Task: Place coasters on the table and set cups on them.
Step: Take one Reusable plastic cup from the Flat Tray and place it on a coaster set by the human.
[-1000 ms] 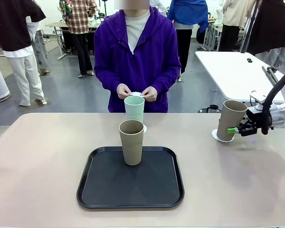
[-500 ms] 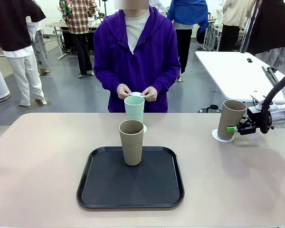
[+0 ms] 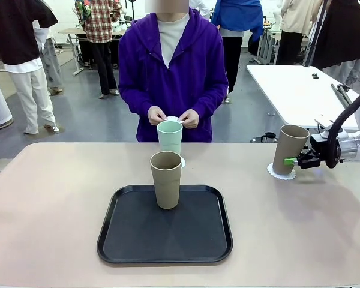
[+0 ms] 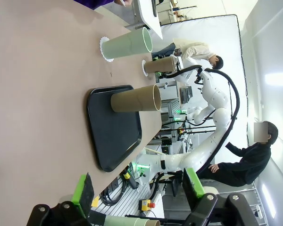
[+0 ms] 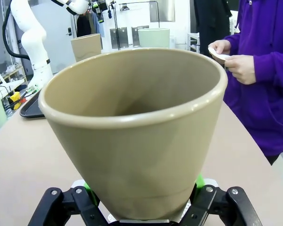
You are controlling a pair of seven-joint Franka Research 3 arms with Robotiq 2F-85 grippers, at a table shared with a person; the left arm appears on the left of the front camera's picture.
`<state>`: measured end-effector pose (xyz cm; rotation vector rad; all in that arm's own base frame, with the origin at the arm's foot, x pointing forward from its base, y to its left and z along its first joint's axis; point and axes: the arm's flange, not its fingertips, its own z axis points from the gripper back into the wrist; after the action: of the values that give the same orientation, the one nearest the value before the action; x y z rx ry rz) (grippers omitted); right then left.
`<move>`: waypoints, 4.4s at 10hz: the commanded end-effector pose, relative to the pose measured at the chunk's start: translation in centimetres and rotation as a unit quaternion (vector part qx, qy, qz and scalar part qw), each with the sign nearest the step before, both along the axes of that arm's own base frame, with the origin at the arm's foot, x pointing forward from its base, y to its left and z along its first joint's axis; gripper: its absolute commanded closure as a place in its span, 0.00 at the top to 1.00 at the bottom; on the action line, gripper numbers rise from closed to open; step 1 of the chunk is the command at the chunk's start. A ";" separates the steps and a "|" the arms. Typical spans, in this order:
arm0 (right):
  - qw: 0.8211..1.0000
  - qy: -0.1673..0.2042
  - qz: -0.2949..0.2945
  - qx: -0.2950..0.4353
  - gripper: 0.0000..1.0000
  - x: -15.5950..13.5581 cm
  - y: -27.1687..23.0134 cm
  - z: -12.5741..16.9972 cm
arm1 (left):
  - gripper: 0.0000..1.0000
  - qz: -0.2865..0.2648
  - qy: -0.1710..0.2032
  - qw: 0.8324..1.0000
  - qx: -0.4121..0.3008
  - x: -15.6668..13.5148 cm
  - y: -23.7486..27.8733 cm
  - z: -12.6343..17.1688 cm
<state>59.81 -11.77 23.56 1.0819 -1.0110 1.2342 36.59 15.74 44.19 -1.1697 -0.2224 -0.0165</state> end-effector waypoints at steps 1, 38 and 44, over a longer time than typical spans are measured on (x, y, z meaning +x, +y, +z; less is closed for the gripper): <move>1.000 0.016 -0.005 -0.008 0.82 1.2 0.2 0.0 | 1.00 -0.001 -0.006 1.000 -0.005 0.0 0.1 0.1; 0.838 0.187 -0.271 -0.435 1.00 -11.4 3.0 19.8 | 1.00 -0.001 -0.006 1.000 -0.005 0.0 0.1 0.1; 0.756 0.200 -0.380 -0.493 1.00 -14.1 10.9 26.9 | 1.00 -0.001 -0.006 1.000 -0.005 0.0 0.1 0.1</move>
<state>45.42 -1.78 50.53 0.0337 -0.2691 0.6521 36.62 15.70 44.18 -1.1695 -0.2212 -0.0173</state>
